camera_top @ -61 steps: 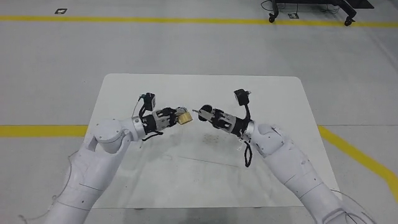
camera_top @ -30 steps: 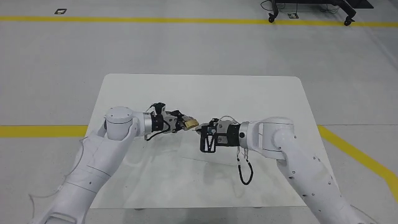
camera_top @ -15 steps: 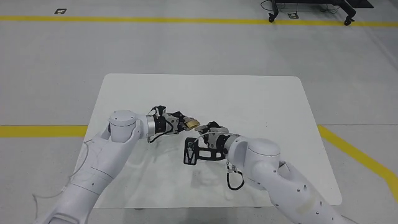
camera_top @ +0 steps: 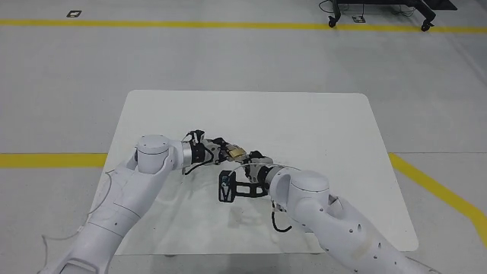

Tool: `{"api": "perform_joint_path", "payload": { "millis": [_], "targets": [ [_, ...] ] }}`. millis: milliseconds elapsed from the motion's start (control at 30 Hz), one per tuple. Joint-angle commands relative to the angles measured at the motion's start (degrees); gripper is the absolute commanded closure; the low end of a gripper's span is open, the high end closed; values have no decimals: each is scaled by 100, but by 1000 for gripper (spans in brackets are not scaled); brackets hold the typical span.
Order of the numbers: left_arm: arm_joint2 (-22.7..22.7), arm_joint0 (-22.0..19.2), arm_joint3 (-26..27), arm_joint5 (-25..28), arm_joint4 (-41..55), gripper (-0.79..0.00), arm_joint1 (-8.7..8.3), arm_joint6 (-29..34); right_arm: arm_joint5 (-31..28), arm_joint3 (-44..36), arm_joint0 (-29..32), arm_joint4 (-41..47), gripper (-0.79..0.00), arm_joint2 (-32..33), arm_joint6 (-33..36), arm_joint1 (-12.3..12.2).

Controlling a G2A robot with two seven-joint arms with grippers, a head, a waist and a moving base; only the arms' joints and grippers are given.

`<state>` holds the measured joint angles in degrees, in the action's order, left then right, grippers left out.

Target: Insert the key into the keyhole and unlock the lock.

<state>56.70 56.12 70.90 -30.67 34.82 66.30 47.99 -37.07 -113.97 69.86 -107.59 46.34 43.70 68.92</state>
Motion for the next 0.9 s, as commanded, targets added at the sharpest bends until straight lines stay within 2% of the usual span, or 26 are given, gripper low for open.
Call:
{"api": "perform_joint_path", "payload": {
  "millis": [0,333,500,867],
  "targets": [
    [-14,-2,4,-4,4,0,3,11,-2,62,-32,12,0,-41,12,20],
    [-45,-19,-70,-106,126,0,20,59,145,76,-84,-262,0,-152,326,92],
    [-53,-41,-144,-178,264,0,36,105,264,7,-32,-499,0,-200,272,110],
    [-29,-34,-159,-171,397,0,33,224,113,-15,23,-677,0,-182,117,135]
  ]
}}
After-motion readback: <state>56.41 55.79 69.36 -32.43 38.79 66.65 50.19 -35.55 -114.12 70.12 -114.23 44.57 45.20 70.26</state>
